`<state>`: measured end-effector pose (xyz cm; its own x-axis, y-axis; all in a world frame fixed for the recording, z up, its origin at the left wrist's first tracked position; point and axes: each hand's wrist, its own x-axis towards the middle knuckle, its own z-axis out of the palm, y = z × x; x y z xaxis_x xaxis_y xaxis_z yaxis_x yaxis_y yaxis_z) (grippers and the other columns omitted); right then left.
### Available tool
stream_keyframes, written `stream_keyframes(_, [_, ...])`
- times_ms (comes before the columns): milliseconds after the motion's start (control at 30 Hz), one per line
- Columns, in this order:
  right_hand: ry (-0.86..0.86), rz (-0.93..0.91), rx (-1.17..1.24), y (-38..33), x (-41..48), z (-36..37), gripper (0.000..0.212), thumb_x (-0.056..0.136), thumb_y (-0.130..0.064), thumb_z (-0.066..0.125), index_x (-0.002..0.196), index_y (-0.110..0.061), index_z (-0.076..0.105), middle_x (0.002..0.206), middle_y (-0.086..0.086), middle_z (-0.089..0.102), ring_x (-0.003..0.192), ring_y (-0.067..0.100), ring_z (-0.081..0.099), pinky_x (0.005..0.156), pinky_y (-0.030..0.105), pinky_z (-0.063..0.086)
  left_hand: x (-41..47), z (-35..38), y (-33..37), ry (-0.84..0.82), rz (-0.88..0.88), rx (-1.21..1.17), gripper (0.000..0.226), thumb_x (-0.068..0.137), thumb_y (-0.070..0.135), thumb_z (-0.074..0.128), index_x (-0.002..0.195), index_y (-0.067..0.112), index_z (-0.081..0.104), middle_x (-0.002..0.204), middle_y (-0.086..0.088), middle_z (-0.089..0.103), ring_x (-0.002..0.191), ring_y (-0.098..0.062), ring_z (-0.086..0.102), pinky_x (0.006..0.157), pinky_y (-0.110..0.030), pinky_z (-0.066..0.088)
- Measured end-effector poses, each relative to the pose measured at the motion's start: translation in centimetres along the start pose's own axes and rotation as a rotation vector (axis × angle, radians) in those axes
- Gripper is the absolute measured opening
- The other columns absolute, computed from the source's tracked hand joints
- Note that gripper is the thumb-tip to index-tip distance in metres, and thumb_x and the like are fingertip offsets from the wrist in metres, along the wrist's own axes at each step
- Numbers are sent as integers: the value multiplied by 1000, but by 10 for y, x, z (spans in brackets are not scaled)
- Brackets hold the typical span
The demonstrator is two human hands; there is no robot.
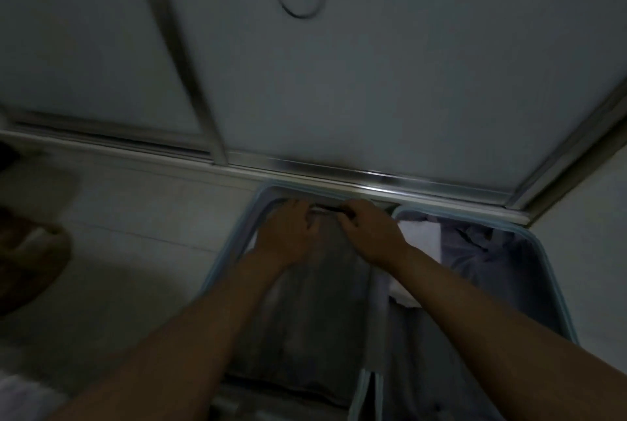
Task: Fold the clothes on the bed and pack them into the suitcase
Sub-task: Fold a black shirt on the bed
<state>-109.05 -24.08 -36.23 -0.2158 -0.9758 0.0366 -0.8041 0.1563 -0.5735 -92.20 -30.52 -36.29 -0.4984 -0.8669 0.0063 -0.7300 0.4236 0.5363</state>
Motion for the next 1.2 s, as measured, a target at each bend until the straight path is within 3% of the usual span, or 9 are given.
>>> stream_keyframes(333, [-289, -440, 191, -357, -36, 30, 35, 96, -41, 49, 124, -24, 60, 112, -1, 66, 99, 14, 59, 87, 29, 46, -196, -289, -108, 367, -313, 183, 43, 95, 48, 44, 130, 25, 53, 116, 1, 60, 106, -19, 57, 88, -35, 49])
stream_keyframes(467, [-459, -559, 193, -471, -85, 62, 36, 97, -43, 49, 123, -22, 61, 118, 2, 65, 105, 18, 60, 87, 30, 47, -295, -358, -152, 429, -474, 219, 38, 94, 46, 45, 121, 24, 60, 114, -1, 62, 105, -21, 58, 83, -33, 48])
stream_keyframes(600, [-588, -591, 212, -554, -130, 100, 41, 96, -47, 47, 127, -24, 58, 109, -2, 65, 89, 11, 60, 72, 26, 46, -389, -402, -185, 554, -601, 316, 34, 97, 38, 44, 124, 20, 57, 119, -4, 56, 109, -23, 51, 87, -36, 46])
stream_keyframes(733, [-695, -572, 157, -611, -169, 140, 56, 94, -54, 47, 139, -21, 48, 138, 4, 53, 116, 20, 54, 92, 30, 44, -467, -425, -215, 683, -850, 302, 38, 96, 26, 45, 130, 11, 49, 131, -13, 47, 120, -31, 43, 95, -39, 39])
stream_keyframes(833, [-755, -598, 26, -632, -196, 166, 68, 94, -58, 43, 146, -15, 39, 147, 8, 45, 128, 27, 48, 104, 32, 41, -504, -421, -240, 516, -1053, 144, 57, 99, 41, 41, 145, 9, 31, 148, -15, 34, 134, -33, 33, 107, -42, 36])
stream_keyframes(933, [-799, -667, 111, -636, -217, 180, 55, 98, -50, 45, 142, -18, 44, 139, 7, 53, 119, 25, 54, 99, 34, 46, -523, -417, -257, 415, -1011, -109, 73, 98, 50, 38, 154, 13, 10, 156, -10, 27, 138, -30, 34, 110, -37, 34])
stream_keyframes(1000, [-814, -677, 194, -633, -221, 183, 56, 96, -47, 50, 144, -19, 43, 139, 5, 53, 119, 23, 55, 99, 36, 47, -528, -423, -259, 417, -972, -245, 66, 96, 47, 45, 149, 13, 29, 145, -8, 45, 123, -26, 51, 102, -35, 43])
stream_keyframes(1067, [-801, -710, 233, -626, -222, 182, 57, 94, -43, 56, 144, -21, 42, 139, 1, 54, 119, 19, 55, 100, 35, 47, -527, -431, -260, 461, -956, -387, 49, 89, 42, 57, 126, 11, 56, 114, -6, 64, 95, -20, 63, 84, -33, 53])
stream_keyframes(1200, [-765, -739, 257, -615, -225, 169, 67, 89, -43, 65, 147, -26, 37, 144, -6, 46, 126, 16, 50, 103, 35, 47, -527, -444, -247, 509, -980, -641, 55, 70, 46, 80, 108, 9, 64, 102, -9, 69, 87, -24, 68, 76, -35, 58])
